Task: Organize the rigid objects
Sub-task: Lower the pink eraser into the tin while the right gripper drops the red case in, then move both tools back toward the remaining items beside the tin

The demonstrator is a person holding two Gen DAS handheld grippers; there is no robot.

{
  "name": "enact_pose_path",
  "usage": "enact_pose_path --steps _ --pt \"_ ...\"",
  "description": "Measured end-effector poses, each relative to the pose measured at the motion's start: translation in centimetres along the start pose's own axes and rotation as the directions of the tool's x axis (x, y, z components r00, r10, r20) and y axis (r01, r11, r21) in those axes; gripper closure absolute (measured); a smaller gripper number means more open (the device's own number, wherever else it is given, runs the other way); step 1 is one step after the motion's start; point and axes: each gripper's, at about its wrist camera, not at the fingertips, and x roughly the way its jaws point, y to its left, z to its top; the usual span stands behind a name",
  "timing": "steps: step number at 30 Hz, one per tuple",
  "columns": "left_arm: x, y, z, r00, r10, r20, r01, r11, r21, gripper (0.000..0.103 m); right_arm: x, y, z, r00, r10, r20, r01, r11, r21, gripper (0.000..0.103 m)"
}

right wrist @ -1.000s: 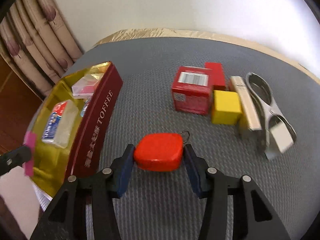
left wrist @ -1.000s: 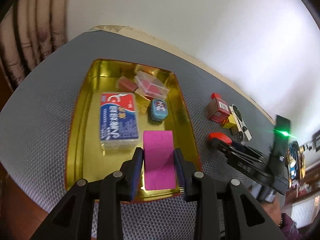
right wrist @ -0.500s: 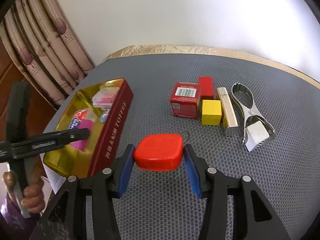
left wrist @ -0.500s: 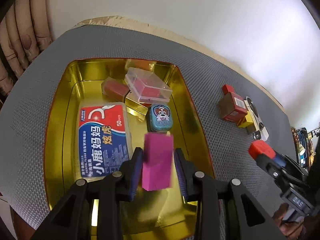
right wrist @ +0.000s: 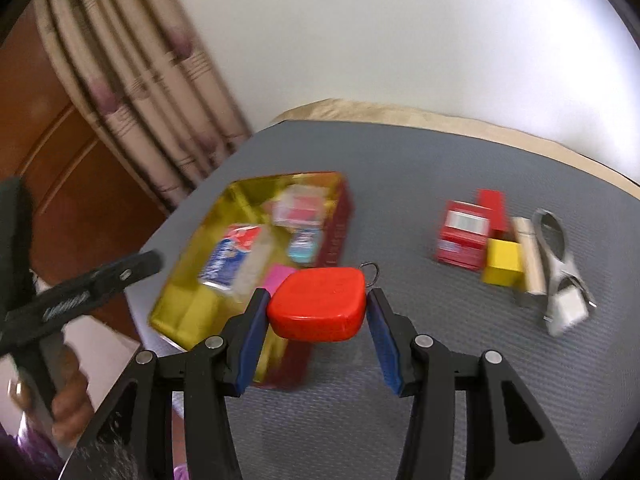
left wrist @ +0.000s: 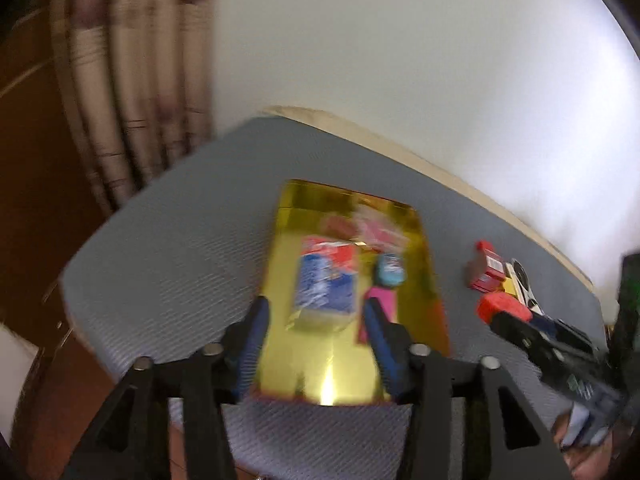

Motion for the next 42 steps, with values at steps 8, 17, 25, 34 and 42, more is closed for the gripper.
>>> enact_pose_path --steps 8,17,25,34,42 --pt "-2.5 3.6 -1.9 0.990 0.111 0.085 -0.107 0.993 -0.049 0.047 5.6 6.1 -0.3 0.986 0.064 -0.153 -0.081 0.992 -0.102 0.057" --pt "-0.7 4.8 -2.2 0.998 0.060 0.005 -0.059 0.997 -0.053 0.047 11.1 8.5 0.5 0.970 0.006 -0.245 -0.047 0.986 -0.162 0.057" --pt "0.2 5.3 -2.2 0.999 0.039 -0.022 -0.041 0.997 -0.071 0.047 15.2 9.1 3.5 0.969 -0.052 -0.241 0.001 0.978 -0.207 0.057" --pt "0.7 5.2 -2.4 0.998 0.052 -0.027 -0.053 0.997 -0.057 0.047 16.4 8.5 5.2 0.972 -0.024 -0.236 -0.012 0.988 -0.153 0.044" --pt "0.4 4.8 -2.4 0.995 0.098 0.004 -0.098 0.995 -0.027 0.047 11.1 6.8 5.5 0.991 0.097 -0.090 -0.103 0.993 -0.055 0.031"
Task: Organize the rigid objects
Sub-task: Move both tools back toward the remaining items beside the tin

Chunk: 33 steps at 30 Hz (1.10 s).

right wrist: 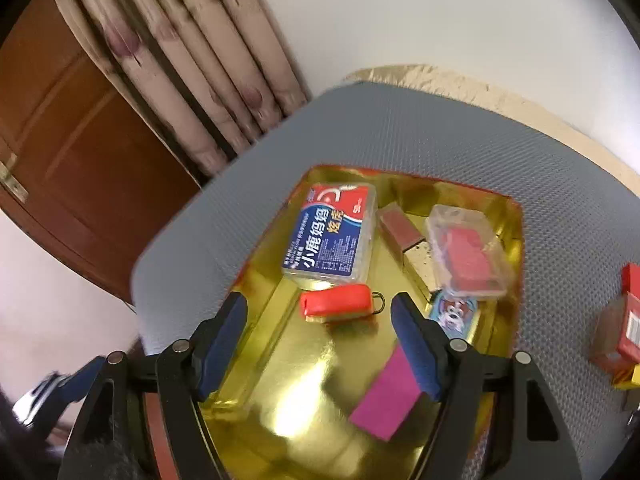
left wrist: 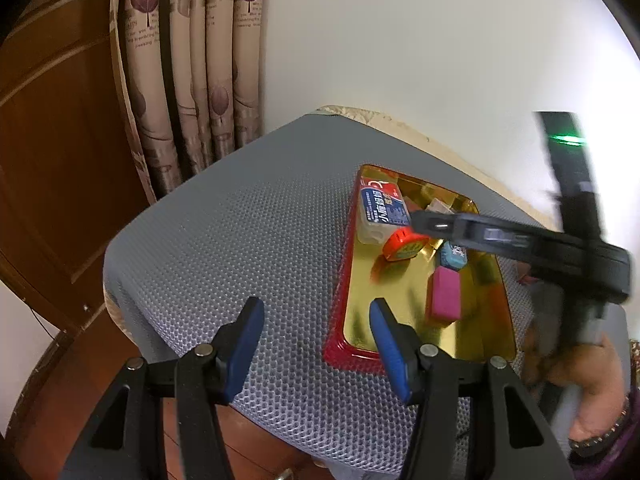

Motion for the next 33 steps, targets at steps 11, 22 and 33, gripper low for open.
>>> enact_pose_path --steps 11,22,33 --pt "-0.5 -1.4 -0.5 1.000 0.003 0.013 -0.003 0.998 0.060 0.047 -12.3 -10.1 -13.0 0.843 -0.490 0.221 0.489 0.870 0.066 0.023" --pt "-2.8 -11.9 -0.4 0.951 -0.297 -0.083 0.308 0.899 0.312 0.045 -20.4 -21.5 -21.1 0.721 -0.682 0.123 0.627 0.717 0.304 0.023" --pt "6.2 -25.6 4.9 0.844 -0.388 -0.371 0.493 0.832 0.254 0.040 -21.5 -23.3 -21.3 0.820 -0.533 0.210 0.426 0.812 0.400 0.016"
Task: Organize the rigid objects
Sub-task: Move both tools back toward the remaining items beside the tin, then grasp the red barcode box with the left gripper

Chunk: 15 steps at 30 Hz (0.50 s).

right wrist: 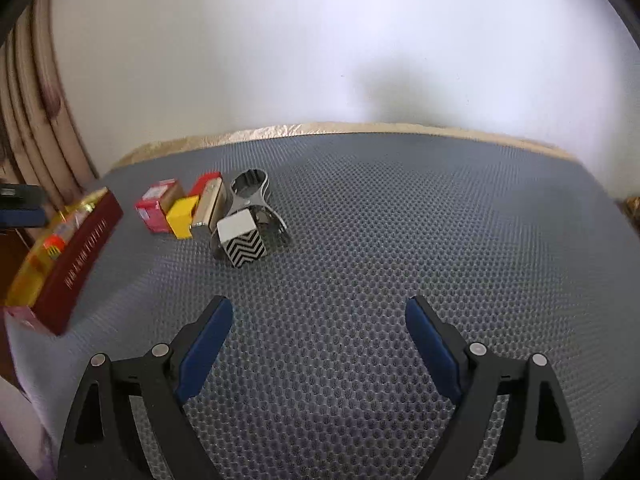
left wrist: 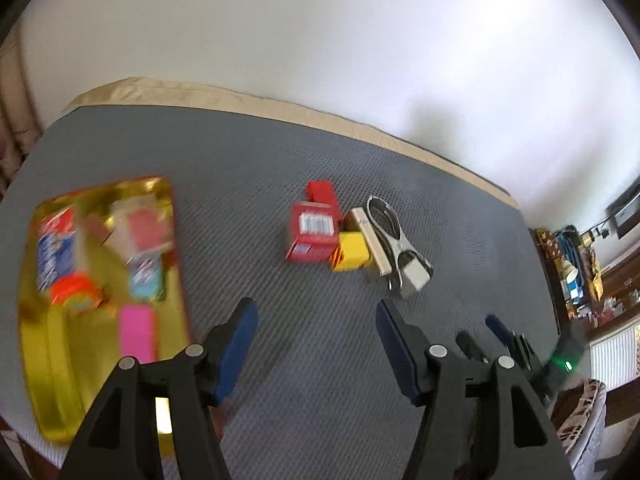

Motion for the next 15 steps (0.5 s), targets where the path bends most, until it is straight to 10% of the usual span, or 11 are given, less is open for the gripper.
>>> enact_pose_path --steps 15 --pt "9.9 -0.4 6.3 0.989 0.073 -0.128 -0.074 0.997 0.002 0.040 0.2 -0.1 -0.4 0.991 0.132 -0.028 -0.132 0.991 0.007 0.016"
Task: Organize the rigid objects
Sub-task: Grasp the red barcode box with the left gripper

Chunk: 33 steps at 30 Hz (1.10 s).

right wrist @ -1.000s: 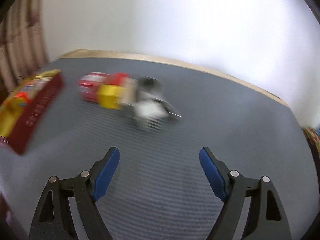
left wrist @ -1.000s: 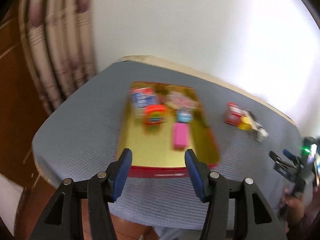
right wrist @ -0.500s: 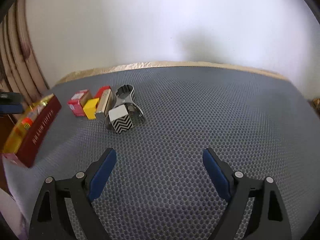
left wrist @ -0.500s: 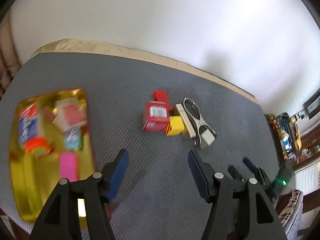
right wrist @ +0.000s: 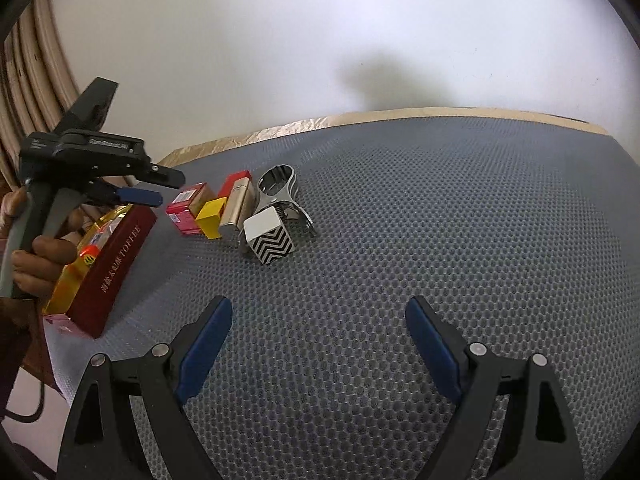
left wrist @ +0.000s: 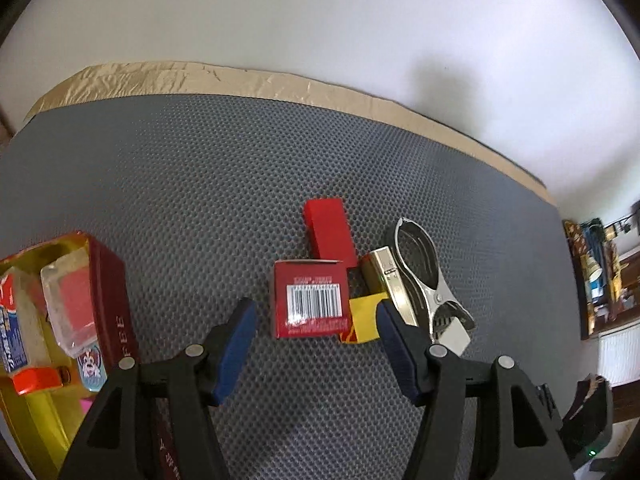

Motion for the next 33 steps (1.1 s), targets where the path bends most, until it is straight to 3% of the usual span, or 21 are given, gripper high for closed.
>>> enact_pose_path --steps 8,10,15,23,26,28,33 --pt "2.6 -0.7 0.6 0.997 0.056 -0.057 -0.055 0.998 0.020 0.040 0.1 -0.1 0.0 1.000 0.016 -0.013 -0.016 1.000 -0.002 0.016" --pt "3.0 0.0 0.4 0.998 0.021 -0.053 -0.022 1.000 -0.017 0.055 0.2 -0.2 -0.1 1.000 0.017 -0.018 -0.017 1.000 0.002 0.016" --pt "1.8 1.5 -0.9 1.000 -0.002 -0.005 0.001 0.995 -0.095 0.056 0.2 -0.5 0.0 1.000 0.012 -0.020 -0.012 1.000 0.013 0.016" --pt "-5.5 1.5 -9.0 0.993 -0.049 0.109 0.061 0.993 -0.104 0.056 -0.1 -0.6 0.1 1.000 0.018 -0.019 -0.018 1.000 0.006 0.018" --pt "-8.1 2.0 -12.6 0.988 -0.053 0.148 0.070 0.991 -0.115 0.056 0.2 0.9 0.4 0.998 0.030 -0.050 -0.033 0.997 -0.069 0.028" --pt "-9.3 2.7 -14.6 0.985 -0.039 0.167 0.061 0.990 -0.129 0.056 0.2 1.7 0.9 0.996 0.047 -0.071 -0.052 0.995 -0.080 0.044" --pt "-11.8 3.6 -18.3 0.980 0.013 0.199 0.016 0.990 -0.143 0.056 0.5 2.5 2.1 0.992 0.084 -0.094 -0.090 0.993 -0.070 0.045"
